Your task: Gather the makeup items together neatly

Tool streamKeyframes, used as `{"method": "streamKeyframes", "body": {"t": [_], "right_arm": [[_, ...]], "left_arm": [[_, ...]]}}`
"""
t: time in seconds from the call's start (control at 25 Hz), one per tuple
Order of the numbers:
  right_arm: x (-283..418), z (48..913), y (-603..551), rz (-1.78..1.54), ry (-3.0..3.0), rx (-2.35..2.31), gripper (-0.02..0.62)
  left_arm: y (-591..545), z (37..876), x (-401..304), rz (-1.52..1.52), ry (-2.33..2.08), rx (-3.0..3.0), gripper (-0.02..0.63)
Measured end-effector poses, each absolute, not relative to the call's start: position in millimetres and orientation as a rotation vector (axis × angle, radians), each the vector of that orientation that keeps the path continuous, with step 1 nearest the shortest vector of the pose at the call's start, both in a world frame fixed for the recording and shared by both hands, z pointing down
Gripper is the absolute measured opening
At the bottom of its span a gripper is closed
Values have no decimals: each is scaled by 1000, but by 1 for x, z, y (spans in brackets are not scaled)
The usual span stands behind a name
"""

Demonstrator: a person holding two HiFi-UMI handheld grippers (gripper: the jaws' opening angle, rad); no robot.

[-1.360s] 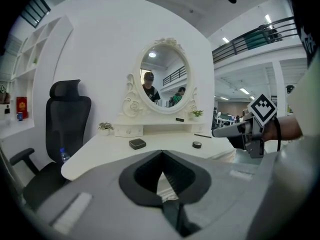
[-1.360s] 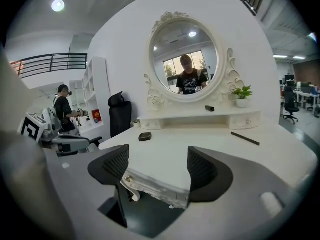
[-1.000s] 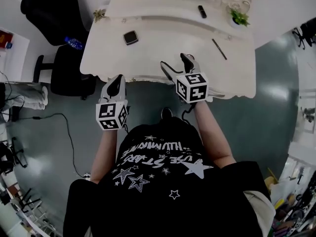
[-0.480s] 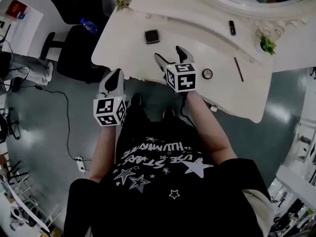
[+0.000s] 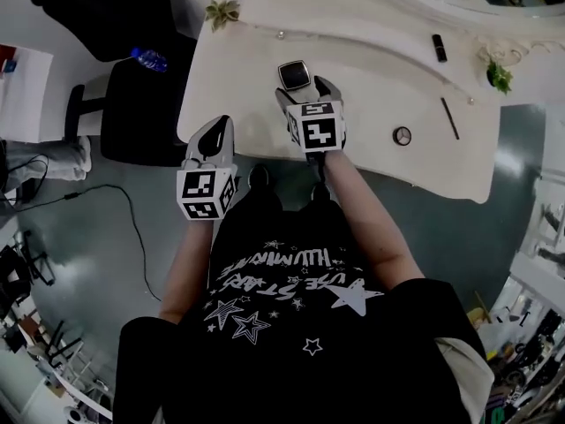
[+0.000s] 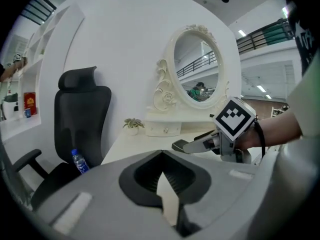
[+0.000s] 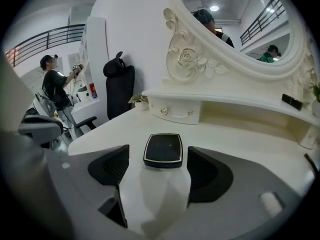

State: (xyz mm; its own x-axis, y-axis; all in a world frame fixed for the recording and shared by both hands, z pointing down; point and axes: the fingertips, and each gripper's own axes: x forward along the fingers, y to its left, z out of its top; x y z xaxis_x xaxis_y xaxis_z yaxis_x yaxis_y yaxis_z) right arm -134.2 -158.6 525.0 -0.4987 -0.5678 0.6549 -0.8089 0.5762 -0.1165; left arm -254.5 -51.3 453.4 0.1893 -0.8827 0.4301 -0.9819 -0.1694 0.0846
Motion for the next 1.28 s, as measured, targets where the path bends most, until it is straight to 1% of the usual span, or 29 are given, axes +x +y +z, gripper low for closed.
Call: {"method": "streamKeyframes", "body": {"t": [0.2,0.56,0.84,1.28], "right_arm": [[-139,542,-171,545,-2137,1163,388],[-145,549,-185,558,-2051,1215,351],[-150,548,-188,499,-2070,1218,351],[-146,539,-180,523,-2049,1296,348]], "left_arm": [[-69,464,-273,409,-1660,2188,0],[-78,474,-290,424,-1531,2256,0],[-81,476,-298,423,-1488,2282,0],[-80,475,-299,420,-1445,2317,0]]}}
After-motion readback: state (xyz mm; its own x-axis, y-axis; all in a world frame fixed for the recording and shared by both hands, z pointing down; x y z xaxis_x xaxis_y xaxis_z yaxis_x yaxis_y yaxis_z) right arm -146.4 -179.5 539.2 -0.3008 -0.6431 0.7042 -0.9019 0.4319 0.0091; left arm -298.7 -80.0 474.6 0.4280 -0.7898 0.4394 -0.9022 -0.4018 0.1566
